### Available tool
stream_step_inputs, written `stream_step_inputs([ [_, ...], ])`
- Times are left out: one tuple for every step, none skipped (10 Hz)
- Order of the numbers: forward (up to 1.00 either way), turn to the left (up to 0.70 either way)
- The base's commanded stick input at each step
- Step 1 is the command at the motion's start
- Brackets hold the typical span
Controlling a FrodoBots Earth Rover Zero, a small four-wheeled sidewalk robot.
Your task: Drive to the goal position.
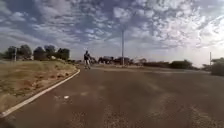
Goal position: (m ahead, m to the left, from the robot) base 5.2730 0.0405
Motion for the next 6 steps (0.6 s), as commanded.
stream_step_inputs([
  [0.6,0.0],
  [0.6,0.0],
  [0.6,0.0],
  [0.6,0.0],
  [0.6,0.0],
  [0.6,0.0],
])
